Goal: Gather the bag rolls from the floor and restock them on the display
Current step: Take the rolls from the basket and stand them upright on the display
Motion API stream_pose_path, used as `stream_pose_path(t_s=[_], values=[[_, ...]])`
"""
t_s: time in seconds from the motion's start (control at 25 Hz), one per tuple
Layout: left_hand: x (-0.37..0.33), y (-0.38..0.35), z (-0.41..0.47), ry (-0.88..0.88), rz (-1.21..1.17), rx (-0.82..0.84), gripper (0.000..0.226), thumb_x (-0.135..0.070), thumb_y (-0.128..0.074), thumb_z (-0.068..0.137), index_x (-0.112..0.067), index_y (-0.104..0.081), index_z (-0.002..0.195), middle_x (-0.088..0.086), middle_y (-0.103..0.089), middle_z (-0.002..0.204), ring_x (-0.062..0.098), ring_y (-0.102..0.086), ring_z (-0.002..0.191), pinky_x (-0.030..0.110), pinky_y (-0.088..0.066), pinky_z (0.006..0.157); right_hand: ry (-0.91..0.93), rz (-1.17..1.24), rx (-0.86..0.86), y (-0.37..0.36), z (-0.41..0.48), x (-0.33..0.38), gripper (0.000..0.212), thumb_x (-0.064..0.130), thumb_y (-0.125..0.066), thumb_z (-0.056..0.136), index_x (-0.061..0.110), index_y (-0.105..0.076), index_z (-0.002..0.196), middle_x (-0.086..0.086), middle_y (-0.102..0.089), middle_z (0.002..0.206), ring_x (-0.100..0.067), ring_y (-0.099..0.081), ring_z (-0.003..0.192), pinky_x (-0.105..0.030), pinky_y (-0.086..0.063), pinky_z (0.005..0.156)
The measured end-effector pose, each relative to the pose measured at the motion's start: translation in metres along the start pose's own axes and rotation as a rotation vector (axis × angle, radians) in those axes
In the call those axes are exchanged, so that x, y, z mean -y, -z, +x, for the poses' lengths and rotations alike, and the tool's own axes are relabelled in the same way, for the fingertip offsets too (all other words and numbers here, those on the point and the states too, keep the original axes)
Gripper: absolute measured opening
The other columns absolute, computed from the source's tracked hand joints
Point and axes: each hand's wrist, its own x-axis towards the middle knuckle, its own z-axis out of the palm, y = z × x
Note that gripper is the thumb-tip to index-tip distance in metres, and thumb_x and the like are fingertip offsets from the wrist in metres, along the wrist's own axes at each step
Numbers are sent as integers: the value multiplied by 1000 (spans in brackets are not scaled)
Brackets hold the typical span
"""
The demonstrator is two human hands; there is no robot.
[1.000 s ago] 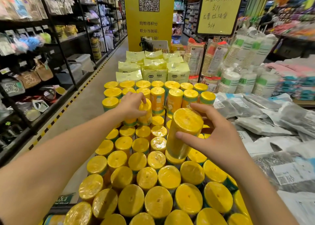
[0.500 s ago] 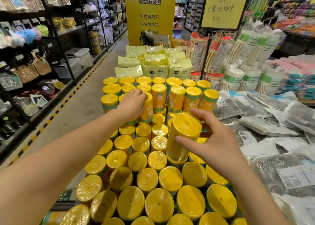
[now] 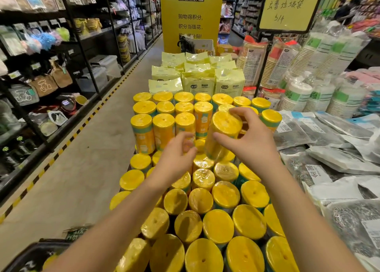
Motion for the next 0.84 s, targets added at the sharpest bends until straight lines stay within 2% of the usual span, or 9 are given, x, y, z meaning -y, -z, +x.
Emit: stream_pose_path(t_s=[0.04, 0.12, 0.2, 0.28, 0.36, 0.48, 0.6, 0.68, 0.84], values=[[-1, -9, -6, 111, -173, 73, 42, -27, -62, 99, -29, -49, 139, -7, -62, 122, 2, -61, 104, 16, -48, 76, 3, -22, -17, -11, 10, -4, 62, 44, -86, 72, 35, -53, 124, 17, -57, 121, -8, -57, 109, -28, -50, 85], [3, -29, -8, 273, -491, 196, 47, -21, -65, 98, -29, -44, 139, -4, -65, 127, 7, -63, 111, 21, -55, 82, 8, -63, -29, -34, 26, -16, 56, 41, -86, 72, 32, -51, 115, 16, -54, 114, -9, -54, 102, -23, -43, 77], [11, -43, -3, 340, -695, 226, 60, -13, -67, 96, -28, -37, 146, 0, -62, 136, 14, -62, 120, 30, -56, 93, -20, -75, -23, -54, 33, -29, 53, 40, -87, 72, 30, -51, 110, 13, -53, 109, -10, -51, 97, -19, -36, 69], [22, -51, 6, 379, -794, 204, 70, -7, -68, 94, -20, -32, 153, 4, -57, 142, 18, -61, 122, 38, -55, 99, -51, -79, -16, -70, 37, -44, 52, 41, -88, 72, 28, -52, 108, 11, -53, 108, -11, -51, 98, -21, -36, 69], [31, -56, 13, 393, -784, 202, 76, -6, -67, 94, -17, -27, 157, 3, -55, 145, 17, -61, 122, 38, -55, 99, -64, -76, 0, -82, 40, -57, 52, 42, -88, 72, 28, -52, 107, 10, -54, 109, -10, -51, 99, -19, -38, 69], [37, -59, 19, 368, -684, 218, 78, -5, -64, 95, -19, -22, 159, 0, -53, 147, 15, -61, 122, 32, -56, 94, -58, -66, 33, -92, 44, -72, 50, 43, -85, 75, 31, -52, 111, 9, -53, 116, -7, -49, 104, -13, -38, 72], [39, -63, 26, 348, -688, 227, 81, -5, -65, 95, -22, -19, 160, 1, -53, 147, 13, -62, 121, 28, -58, 90, -34, -29, 74, -98, 48, -85, 50, 39, -77, 86, 32, -53, 129, 9, -48, 132, -6, -48, 117, -26, -48, 93], [38, -66, 30, 359, -702, 229, 83, -7, -66, 95, -24, -18, 160, 3, -51, 149, 14, -61, 123, 29, -58, 90, -19, -19, 82, -100, 50, -92, 50, 35, -71, 92, 34, -50, 138, 8, -45, 139, -9, -47, 127, -36, -49, 103], [42, -75, 35, 368, -729, 225, 85, -9, -67, 95, -26, -15, 161, 3, -50, 151, 14, -60, 124, 27, -59, 88, -14, -17, 45, -101, 52, -96, 48, 31, -70, 94, 34, -52, 138, 7, -47, 140, -9, -48, 128, -39, -52, 102]])
